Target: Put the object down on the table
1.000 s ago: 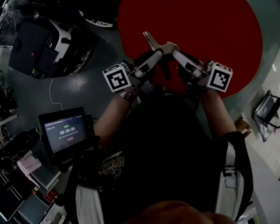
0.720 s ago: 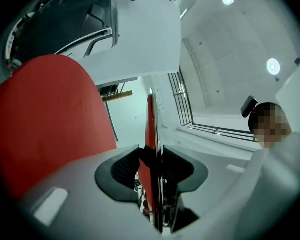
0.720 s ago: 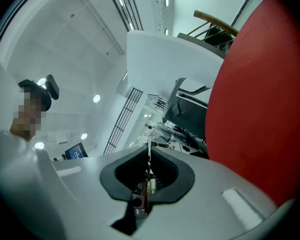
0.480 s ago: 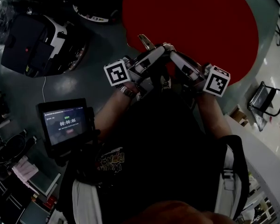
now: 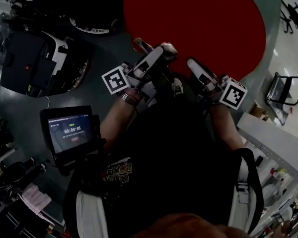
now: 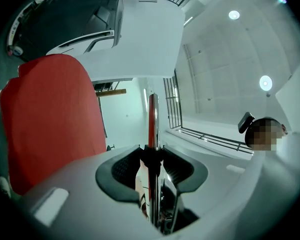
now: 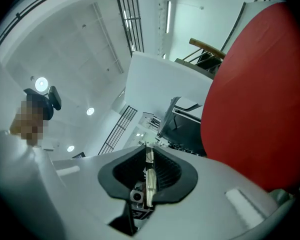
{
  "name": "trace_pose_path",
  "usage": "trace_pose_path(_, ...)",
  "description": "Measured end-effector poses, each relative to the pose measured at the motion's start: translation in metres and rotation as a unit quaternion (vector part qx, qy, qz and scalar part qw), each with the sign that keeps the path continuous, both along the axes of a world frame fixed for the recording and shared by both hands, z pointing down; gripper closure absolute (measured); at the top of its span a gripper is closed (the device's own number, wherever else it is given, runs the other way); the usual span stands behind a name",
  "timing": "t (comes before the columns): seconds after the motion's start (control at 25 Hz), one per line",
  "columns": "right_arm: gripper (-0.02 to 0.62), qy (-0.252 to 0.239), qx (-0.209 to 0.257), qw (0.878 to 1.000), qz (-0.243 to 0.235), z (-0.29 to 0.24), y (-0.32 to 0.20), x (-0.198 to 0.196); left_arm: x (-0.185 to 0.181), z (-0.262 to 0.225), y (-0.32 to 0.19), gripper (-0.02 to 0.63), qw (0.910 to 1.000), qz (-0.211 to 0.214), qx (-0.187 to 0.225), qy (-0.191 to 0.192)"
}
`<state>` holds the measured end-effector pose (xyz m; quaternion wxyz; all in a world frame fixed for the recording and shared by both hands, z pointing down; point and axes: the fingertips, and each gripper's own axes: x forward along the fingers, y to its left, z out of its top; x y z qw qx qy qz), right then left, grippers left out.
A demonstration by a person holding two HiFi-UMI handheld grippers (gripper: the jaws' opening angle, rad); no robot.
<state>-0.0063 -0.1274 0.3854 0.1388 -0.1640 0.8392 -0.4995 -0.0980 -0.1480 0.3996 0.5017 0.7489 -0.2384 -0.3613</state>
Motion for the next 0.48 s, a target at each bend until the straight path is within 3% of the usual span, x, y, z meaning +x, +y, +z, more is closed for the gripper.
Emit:
trace_pose_path(0.24, 0.543, 0.011, -0.011, 0.998, 0.056, 0.011, 0.035, 0.018, -0.001, -0.024, 0.027, 0.451, 0.9973, 0.051, 0.053, 0.008)
trace_pose_path(0.48, 0.541, 0.018, 0.004, 0.997, 0.074, -0.005, 0.068, 0.012, 0.023, -0.05, 0.073, 0.451, 0.9851, 0.134, 0.107, -0.012)
